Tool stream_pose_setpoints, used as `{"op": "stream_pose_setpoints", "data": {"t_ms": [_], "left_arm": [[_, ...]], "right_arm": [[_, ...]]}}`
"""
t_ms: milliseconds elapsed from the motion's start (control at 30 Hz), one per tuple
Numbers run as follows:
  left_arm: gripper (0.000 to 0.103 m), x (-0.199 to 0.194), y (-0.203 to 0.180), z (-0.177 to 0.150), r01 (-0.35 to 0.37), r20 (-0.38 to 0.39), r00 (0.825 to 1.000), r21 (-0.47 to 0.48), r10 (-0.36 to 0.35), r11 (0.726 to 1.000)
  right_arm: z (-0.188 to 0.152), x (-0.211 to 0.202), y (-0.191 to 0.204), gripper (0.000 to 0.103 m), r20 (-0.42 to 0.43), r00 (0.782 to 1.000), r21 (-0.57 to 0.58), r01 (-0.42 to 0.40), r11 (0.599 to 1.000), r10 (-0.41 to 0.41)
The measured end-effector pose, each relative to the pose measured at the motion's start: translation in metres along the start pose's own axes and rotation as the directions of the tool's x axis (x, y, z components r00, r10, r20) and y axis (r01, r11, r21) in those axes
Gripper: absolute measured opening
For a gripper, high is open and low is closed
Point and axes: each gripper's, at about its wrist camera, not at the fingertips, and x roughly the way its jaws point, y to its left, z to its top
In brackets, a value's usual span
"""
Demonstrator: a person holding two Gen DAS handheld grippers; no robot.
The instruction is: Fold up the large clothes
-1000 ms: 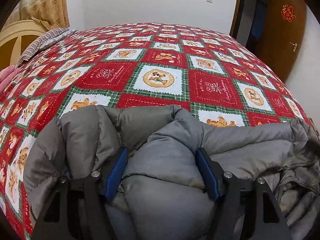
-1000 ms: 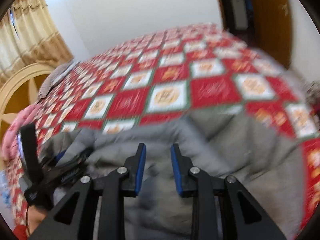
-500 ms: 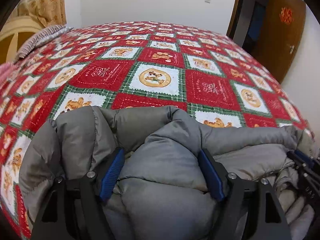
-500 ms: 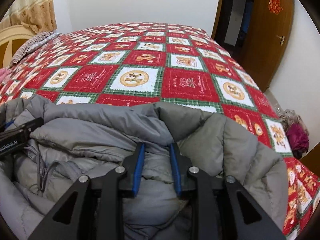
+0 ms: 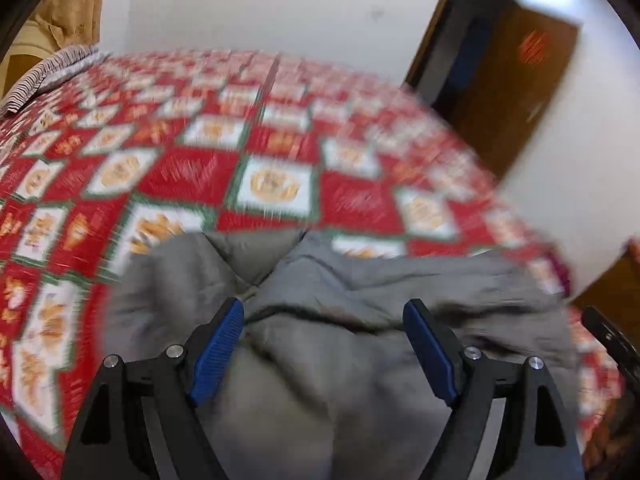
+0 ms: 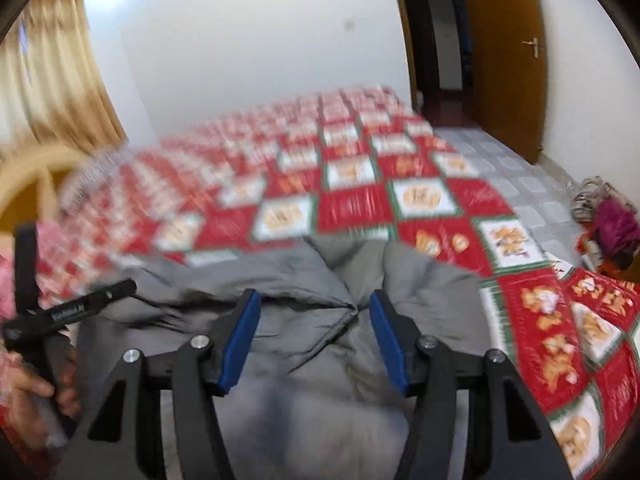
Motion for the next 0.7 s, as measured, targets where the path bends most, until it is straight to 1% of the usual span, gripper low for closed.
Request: {"op": "stream_pose_setpoints", "data": {"t_ms": [67, 100, 200, 267, 333, 400, 433, 500, 533, 600, 700], "left_arm": [[0.082, -0.045, 0.005, -0.007, 0.038, 0.035, 0.999, 0.015, -0.038, 0.999], [0.082, -0.077, 0.009, -0.017, 0.054, 0.051, 0.997, 0.033, -0.056, 0.998], [0.082, -0.142, 0.016, -0.047, 0.09, 0.053, 0.994, 0.094, -0.095, 0.992], [0.082, -0.189, 0.021, -0.079, 0.086, 0.044, 0.995, 0.144, -0.093, 0.986], [0.082, -0.225, 0.027, -0.107, 0.067, 0.046, 0.996, 0.169, -0.075, 0.983], [0.082, -0.258, 0.033, -0.142, 0.051, 0.031, 0.998, 0.176, -0.057, 0.983], [0.082, -0.267, 0.036, -0.154, 0.048, 0.024, 0.998, 0.174, -0.053, 0.984], [0.082, -0.288, 0.041, -0.19, 0.035, 0.005, 0.999, 0.158, -0.036, 0.987], [0.082, -0.294, 0.042, -0.201, 0.036, -0.007, 0.999, 0.15, -0.035, 0.988], [0.082, -0.309, 0.044, -0.227, 0.06, -0.036, 0.998, 0.133, -0.056, 0.989], [0.082, -0.327, 0.042, -0.246, 0.055, -0.047, 0.998, 0.152, -0.048, 0.987]], "right_arm": [[-0.005, -0.049, 0.002, 0.059, 0.047, 0.999, -0.026, -0.009, 1.0, 0.01], [-0.011, -0.076, 0.002, 0.059, 0.066, 0.998, -0.044, -0.012, 0.999, 0.015], [-0.035, -0.148, 0.001, 0.059, 0.095, 0.995, -0.082, 0.003, 0.997, 0.004], [-0.056, -0.19, -0.004, 0.059, 0.112, 0.994, -0.093, 0.02, 0.995, -0.009], [-0.08, -0.235, -0.008, 0.059, 0.123, 0.992, -0.092, 0.048, 0.995, -0.036], [-0.098, -0.267, -0.012, 0.059, 0.137, 0.989, -0.078, 0.066, 0.995, -0.054], [-0.11, -0.29, -0.014, 0.059, 0.148, 0.987, -0.069, 0.076, 0.995, -0.065], [-0.123, -0.32, -0.015, 0.059, 0.162, 0.983, -0.064, 0.094, 0.994, -0.082], [-0.13, -0.336, -0.014, 0.059, 0.171, 0.981, -0.063, 0.1, 0.993, -0.088], [-0.138, -0.365, -0.011, 0.059, 0.194, 0.977, -0.059, 0.103, 0.993, -0.09], [-0.146, -0.414, -0.006, 0.059, 0.243, 0.965, -0.068, 0.116, 0.991, -0.097]]}}
